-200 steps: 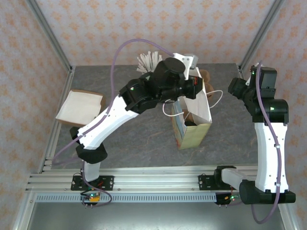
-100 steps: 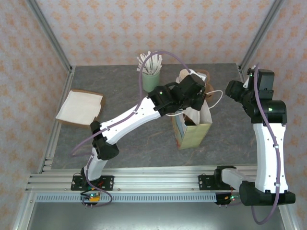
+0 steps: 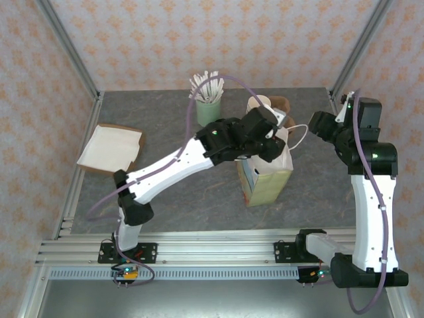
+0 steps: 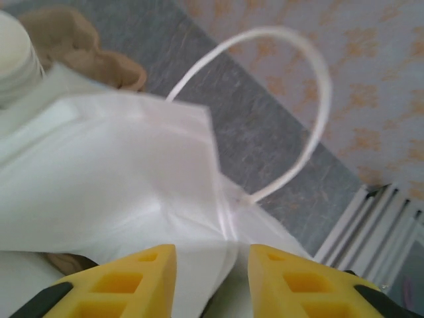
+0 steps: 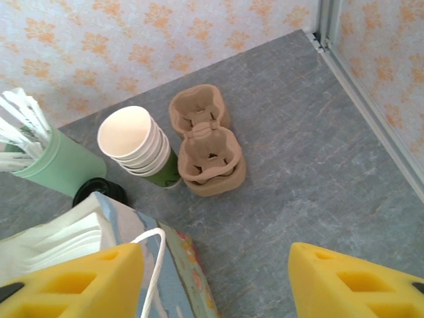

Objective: Pack the takeout coffee

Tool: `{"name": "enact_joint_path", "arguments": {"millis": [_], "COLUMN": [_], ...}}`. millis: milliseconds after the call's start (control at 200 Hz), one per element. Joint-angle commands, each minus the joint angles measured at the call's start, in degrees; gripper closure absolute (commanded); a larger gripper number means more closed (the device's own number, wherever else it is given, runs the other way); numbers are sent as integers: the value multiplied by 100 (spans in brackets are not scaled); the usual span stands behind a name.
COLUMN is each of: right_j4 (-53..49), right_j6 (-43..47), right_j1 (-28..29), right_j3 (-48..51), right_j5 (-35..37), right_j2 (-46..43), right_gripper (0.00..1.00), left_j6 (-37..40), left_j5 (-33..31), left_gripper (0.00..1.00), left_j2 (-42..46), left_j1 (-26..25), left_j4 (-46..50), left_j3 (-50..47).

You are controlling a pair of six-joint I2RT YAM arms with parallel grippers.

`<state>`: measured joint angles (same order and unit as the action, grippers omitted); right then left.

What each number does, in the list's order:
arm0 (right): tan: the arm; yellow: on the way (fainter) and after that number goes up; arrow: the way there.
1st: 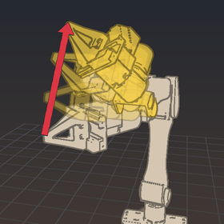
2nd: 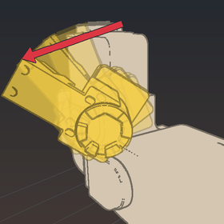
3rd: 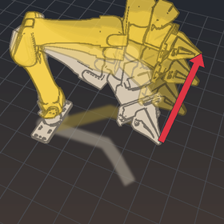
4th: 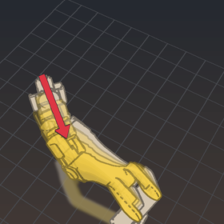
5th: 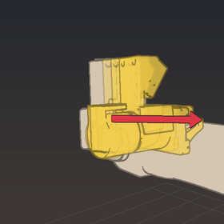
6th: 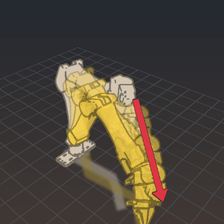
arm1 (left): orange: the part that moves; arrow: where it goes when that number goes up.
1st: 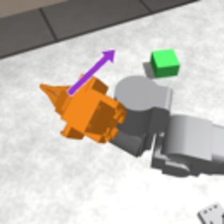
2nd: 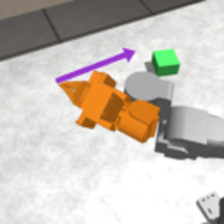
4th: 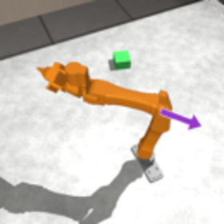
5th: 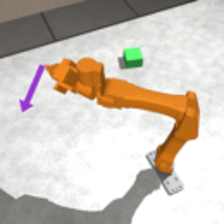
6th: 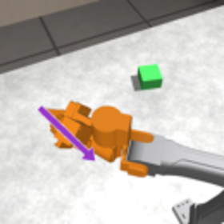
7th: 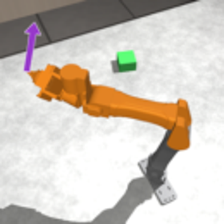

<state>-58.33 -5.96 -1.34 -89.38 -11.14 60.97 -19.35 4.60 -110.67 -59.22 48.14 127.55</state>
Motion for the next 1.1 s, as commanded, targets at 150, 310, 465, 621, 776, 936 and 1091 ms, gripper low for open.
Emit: {"name": "enact_joint_path", "arguments": {"millis": [150, 310, 465, 621, 776, 936, 1091], "right_j4": [447, 635, 1161, 2156, 3240, 4796, 6235], "right_j6": [-82, -130, -195, -363, -148, 262, 348], "right_j1": [-24, -32, -133, -367, -388, -388, -390], "right_j3": [108, 330, 672, 1579, 2798, 4198, 5225], "right_j5": [-24, 1148, 2160, 3035, 3350, 3396, 2990], "right_j2": [-374, -308, -194, -173, -71, -8, 123], "right_gripper": [40, 37, 32, 18, 4, 0, 1], "left_j6": [272, 55, -383, -827, -714, -324, 650], "left_j5": [-44, -618, -1652, -2872, -4061, -5396, -4937], "left_gripper": [57, 47, 32, 10, 0, 0, 0], "left_j2": [1165, 2286, 3709, 4949, 5265, 4962, 5040], "left_j1": [251, 893, 1890, 3023, 3601, 3952, 4508], "left_j4": [91, -296, -789, -1327, -1644, -1789, -3428], "left_j3": [-229, -1554, -3454, -5344, -6450, -6893, -7993]}}
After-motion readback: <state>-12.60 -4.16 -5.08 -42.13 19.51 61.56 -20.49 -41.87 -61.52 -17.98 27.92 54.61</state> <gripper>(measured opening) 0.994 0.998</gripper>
